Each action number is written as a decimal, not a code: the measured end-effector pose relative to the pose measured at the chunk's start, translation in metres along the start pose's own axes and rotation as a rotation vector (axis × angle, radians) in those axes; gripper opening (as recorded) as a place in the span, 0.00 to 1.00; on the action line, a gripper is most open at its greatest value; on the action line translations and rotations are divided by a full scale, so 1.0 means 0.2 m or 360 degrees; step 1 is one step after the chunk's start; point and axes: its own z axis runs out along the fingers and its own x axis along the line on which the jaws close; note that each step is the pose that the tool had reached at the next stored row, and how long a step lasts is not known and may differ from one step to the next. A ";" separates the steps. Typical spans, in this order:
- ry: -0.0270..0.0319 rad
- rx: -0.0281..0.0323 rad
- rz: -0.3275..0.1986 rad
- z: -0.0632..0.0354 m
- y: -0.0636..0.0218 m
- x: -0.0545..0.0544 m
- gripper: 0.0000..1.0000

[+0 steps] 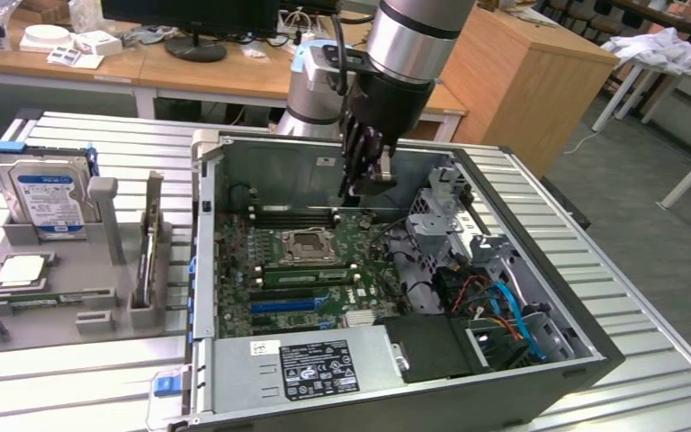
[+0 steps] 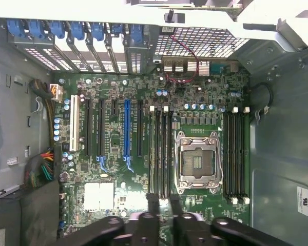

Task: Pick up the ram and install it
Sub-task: 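Press down the ram until it locks into place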

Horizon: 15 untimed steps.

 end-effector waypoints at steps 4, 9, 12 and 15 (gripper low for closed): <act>0.00000 -0.00001 0.0000 0.000 0.000 0.00 0.11; 0.00000 -0.00001 0.0000 0.000 0.000 0.00 0.11; 0.00000 -0.00001 0.0000 0.000 0.000 0.00 0.11; 0.00000 -0.00001 0.0000 0.000 -0.001 0.00 0.11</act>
